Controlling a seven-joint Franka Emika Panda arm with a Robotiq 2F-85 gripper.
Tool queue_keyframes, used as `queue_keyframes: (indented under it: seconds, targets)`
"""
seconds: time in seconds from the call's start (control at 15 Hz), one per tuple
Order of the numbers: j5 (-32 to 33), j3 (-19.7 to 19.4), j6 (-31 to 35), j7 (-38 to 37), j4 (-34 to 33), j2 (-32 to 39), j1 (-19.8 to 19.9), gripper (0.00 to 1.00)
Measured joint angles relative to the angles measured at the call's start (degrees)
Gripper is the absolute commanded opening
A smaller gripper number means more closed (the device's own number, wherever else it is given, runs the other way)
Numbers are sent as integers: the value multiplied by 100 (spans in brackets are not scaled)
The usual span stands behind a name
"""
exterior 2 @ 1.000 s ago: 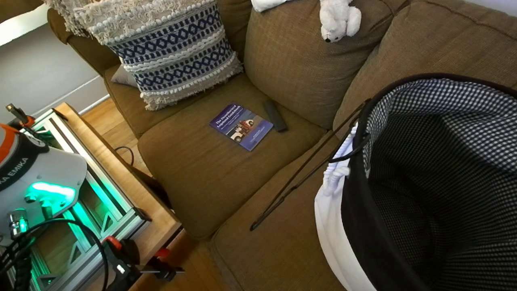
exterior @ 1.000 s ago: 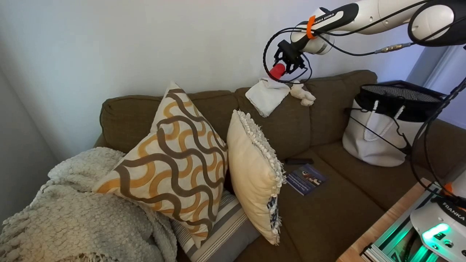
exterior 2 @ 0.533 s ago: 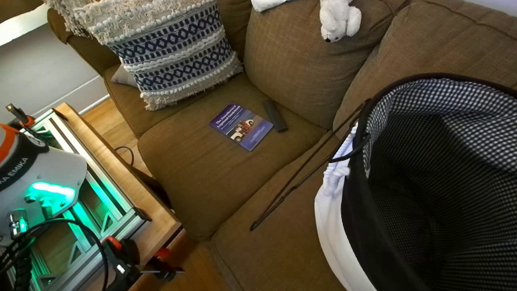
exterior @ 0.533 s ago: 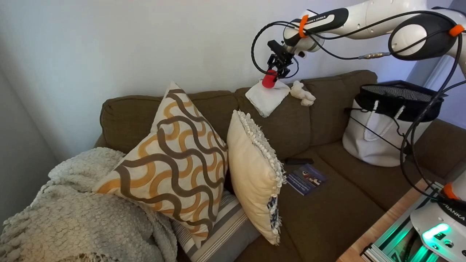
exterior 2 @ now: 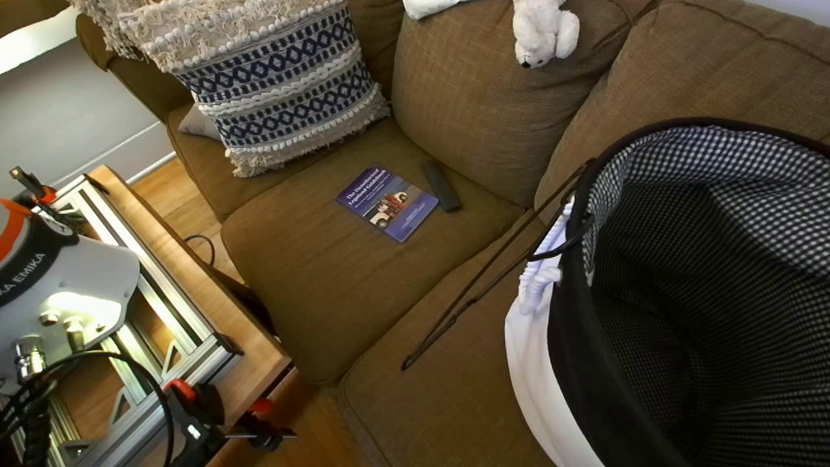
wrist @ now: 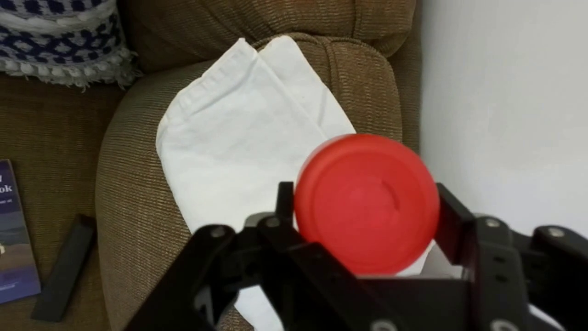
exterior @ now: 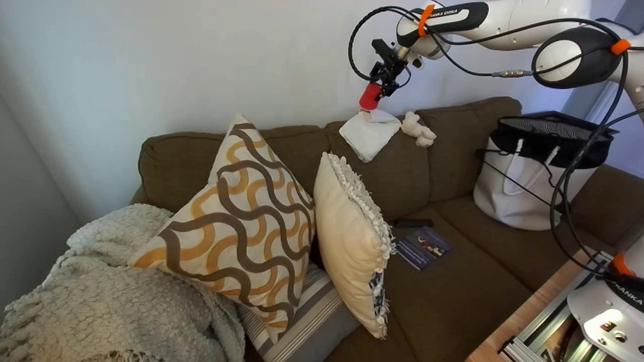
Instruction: Put the cup on the top of the couch
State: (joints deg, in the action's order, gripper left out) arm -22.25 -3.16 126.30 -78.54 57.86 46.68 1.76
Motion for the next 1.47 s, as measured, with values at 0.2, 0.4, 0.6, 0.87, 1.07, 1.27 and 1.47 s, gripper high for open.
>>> queue_keyframes:
  seconds: [0.2, 0.4, 0.6, 0.87, 1.07, 1.27, 1.47]
  targets:
    - [-26, 12, 165, -583, -28, 73, -1, 46]
    - [-54, 43, 347, -1446, -215, 345, -1, 46]
    - [-54, 58, 401, -2368, -568, 720, -3, 46]
    - [-77, 165, 415, -3452, -1317, 1254, 78, 46]
    - [-101, 352, 415, -4053, -1874, 1554, 225, 46]
    - [-133, 363, 415, -4447, -2206, 1811, 276, 46]
    - [-133, 357, 415, -4693, -2354, 2054, 282, 46]
